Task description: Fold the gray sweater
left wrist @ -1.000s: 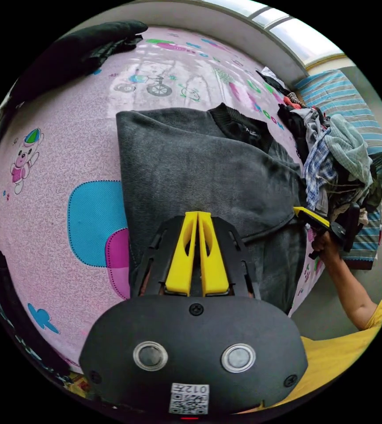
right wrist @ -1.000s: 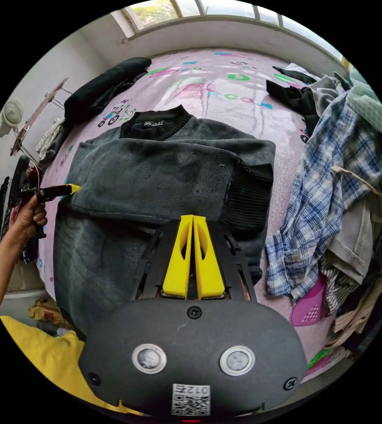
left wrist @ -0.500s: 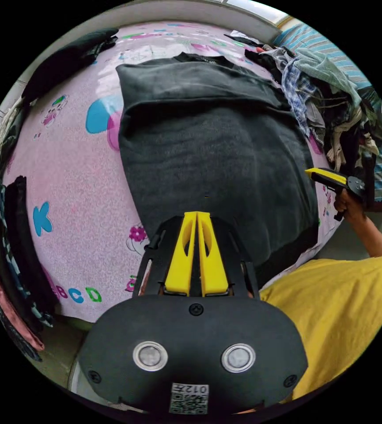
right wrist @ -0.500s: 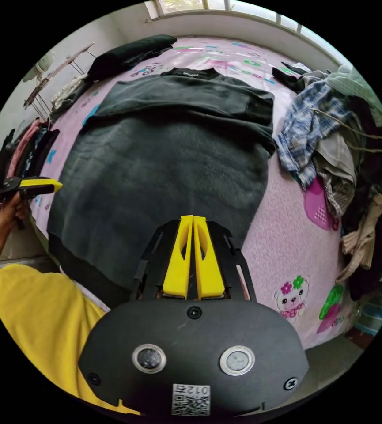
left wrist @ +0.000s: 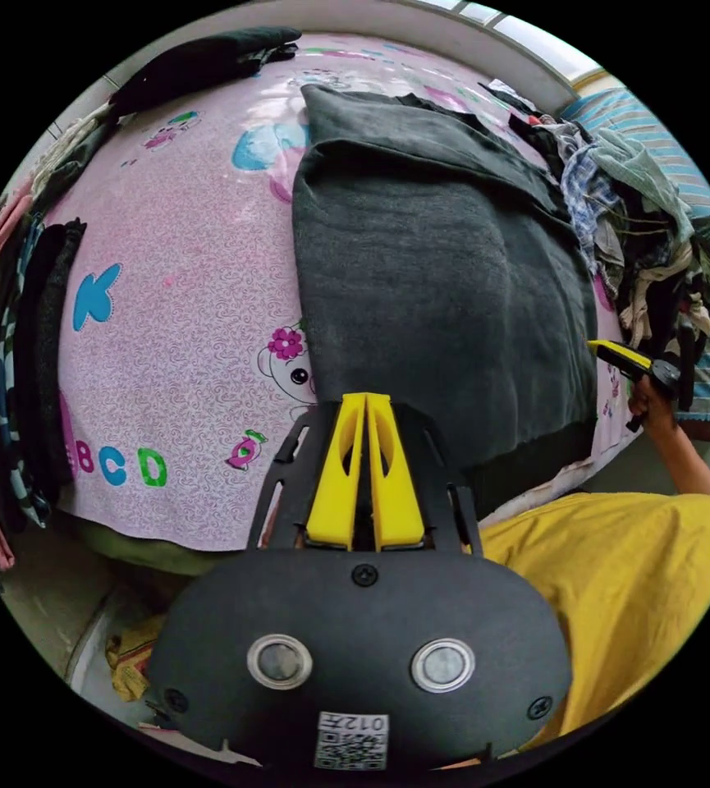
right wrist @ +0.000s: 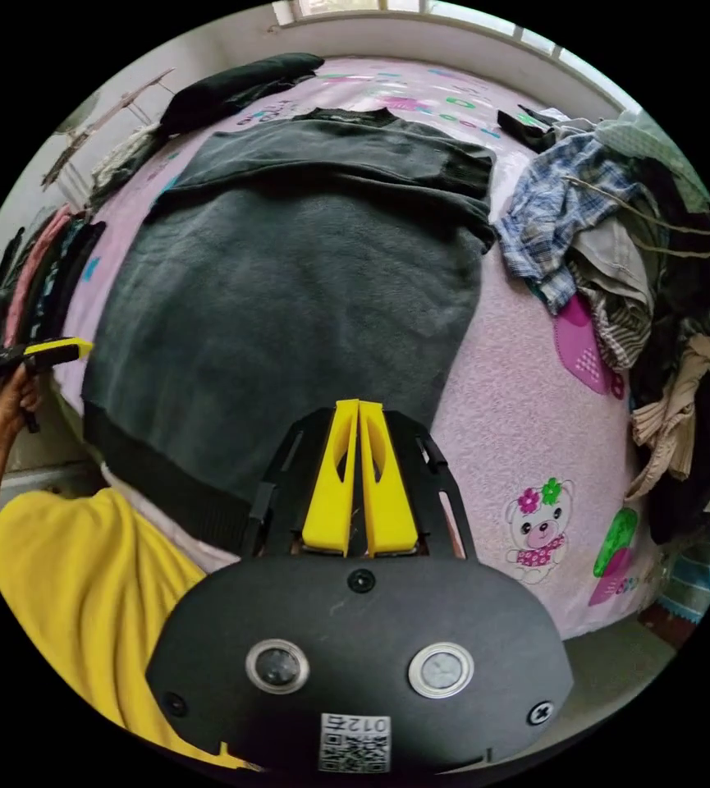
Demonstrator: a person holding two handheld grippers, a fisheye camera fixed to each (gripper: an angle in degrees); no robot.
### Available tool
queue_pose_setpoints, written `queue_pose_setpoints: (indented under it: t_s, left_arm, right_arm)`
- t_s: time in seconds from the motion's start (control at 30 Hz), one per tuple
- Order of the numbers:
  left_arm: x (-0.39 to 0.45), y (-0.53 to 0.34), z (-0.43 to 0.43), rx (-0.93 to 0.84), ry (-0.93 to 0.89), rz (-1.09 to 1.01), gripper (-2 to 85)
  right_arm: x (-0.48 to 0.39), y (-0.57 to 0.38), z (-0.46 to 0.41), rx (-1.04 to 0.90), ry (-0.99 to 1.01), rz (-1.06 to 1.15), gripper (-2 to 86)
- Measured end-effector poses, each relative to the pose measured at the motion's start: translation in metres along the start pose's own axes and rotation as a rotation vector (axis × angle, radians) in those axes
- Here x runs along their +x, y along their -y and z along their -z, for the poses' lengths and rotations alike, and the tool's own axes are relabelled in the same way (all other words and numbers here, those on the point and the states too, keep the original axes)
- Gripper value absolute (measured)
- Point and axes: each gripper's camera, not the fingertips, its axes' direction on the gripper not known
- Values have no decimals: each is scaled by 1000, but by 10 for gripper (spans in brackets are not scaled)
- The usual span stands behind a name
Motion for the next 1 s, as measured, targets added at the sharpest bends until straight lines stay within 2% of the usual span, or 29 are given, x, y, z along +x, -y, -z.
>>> queue_pose_setpoints:
  t_s: [0.07, 0.17, 0.3, 0.33, 0.43, 0.57, 0.7, 0.87, 1.0]
  left_arm:
    - [14, -19, 14, 18, -67, -38, 4]
    - [35, -44, 14, -26, -126, -96, 4]
    - [38, -64, -11, -141, -3, -85, 1]
    - [35, -66, -13, -151, 9, -78, 1]
    - [17, -74, -2, -115, -62, -21, 1]
    - [1, -87, 36, -51, -21, 43, 4]
    - [-48, -110, 64, 43, -202, 213, 16]
    - [-59, -117, 56, -13, -337, 184, 46]
    - [-49, -119, 43, -65, -326, 147, 56]
  right_arm:
    - [-10, -30, 10, 18, 106, 73, 0]
    - [-24, -66, 7, -8, 150, 187, 0]
    - [-14, -98, -12, -61, 74, 176, 0]
    - [-5, -106, -11, -27, 107, 164, 0]
    - [18, -119, -11, -15, 170, 89, 2]
    - [45, -143, 5, 16, 192, -14, 12]
    - [89, -174, 10, 23, 327, -164, 55]
    - [154, -221, -10, -8, 578, -361, 93]
    - [177, -241, -20, -2, 682, -399, 95]
